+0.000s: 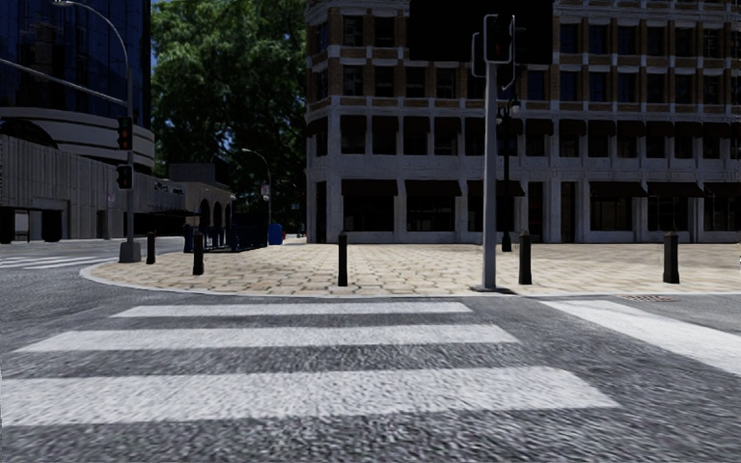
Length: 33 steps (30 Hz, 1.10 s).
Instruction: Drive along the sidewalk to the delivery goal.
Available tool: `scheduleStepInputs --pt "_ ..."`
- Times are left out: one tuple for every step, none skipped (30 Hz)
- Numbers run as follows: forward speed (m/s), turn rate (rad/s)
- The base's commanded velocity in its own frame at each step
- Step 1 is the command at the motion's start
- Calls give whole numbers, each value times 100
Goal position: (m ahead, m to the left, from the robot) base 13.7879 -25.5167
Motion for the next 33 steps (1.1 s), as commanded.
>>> scheduleStepInputs --pt "200 -27" --pt "200 -27" --pt "200 -27" --pt "200 -27" --pt "200 -27" --pt "200 -27" --pt "200 -27" --pt "200 -27" --pt "200 -27" --pt "200 -27" --pt "200 -27" --pt "200 -27" --pt "200 -27" --pt "200 -27" --pt "200 -27" --pt "200 -27" --pt "200 -27" --pt "200 -27" --pt "200 -27" --pt "200 -27" --pt "200 -27" --pt "200 -27" --pt "200 -27" --pt "200 -27" --pt "200 -27" --pt "200 -27" --pt "200 -27" --pt "200 -27" --pt "200 -27" --pt "200 -27" --pt "200 -27" --pt "200 -27" --pt "200 -27"
